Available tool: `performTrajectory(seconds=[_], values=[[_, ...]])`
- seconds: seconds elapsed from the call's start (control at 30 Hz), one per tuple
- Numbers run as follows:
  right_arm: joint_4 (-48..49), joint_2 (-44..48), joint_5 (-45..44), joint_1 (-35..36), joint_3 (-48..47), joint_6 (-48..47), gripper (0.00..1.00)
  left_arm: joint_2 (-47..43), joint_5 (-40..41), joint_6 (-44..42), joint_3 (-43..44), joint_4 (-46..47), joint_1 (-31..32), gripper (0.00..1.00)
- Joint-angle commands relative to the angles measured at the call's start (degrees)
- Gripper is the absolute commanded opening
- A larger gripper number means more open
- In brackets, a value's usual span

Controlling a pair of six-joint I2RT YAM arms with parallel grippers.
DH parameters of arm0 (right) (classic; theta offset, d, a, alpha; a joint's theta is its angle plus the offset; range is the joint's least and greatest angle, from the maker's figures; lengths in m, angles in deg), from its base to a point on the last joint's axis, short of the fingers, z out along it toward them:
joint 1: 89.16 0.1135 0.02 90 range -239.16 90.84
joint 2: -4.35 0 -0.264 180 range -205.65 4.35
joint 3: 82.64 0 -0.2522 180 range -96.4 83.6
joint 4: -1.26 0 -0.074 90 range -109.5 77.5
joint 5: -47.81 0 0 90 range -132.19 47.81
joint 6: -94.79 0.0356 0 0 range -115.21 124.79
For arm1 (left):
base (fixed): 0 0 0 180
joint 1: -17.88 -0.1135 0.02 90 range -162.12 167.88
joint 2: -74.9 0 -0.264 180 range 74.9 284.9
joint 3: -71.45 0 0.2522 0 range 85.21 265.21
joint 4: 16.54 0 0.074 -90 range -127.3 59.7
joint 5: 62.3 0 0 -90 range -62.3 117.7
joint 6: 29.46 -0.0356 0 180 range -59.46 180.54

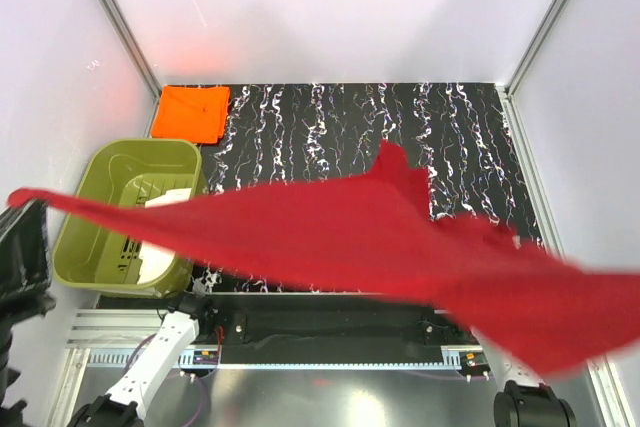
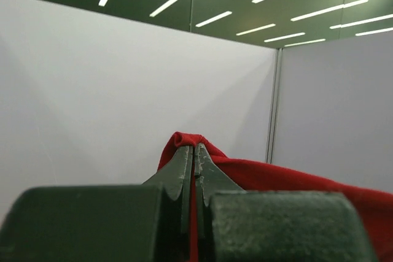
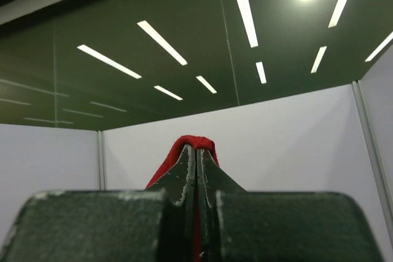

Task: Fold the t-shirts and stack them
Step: Flatten the tshirt out

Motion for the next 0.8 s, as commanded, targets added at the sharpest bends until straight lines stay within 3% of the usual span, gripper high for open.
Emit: performTrajectory(seconds=[0.0,0.2,0.4,0.57,0.77], values=[[-2.8,-2.9,1.3,-0.2,-1.2,1.3,0.0,1.5,-1.4,1.0,0.1,-0.7,-0.1,0.0],[1.5,-2.5,1.3,-0.2,5.9,-0.2,0.0,2.9,-2.5,1.2,-6.1,4.7,-0.1,0.0],[17.3,-3.8,-0.8,-0.2,33.8,-2.3,0.0,7.5,-1.7,0.3,-21.0,15.7,-0.1,0.0],[31.1,-12.8,0.0,-0.2,46.9,-3.2,0.0,20.6,0.7,-3.6,-30.2,24.4,-0.1,0.0],[43.8,-30.6,0.2,-0.2,54.0,-2.6,0.0,39.5,6.9,-7.0,-36.6,33.3,-0.4,0.0]])
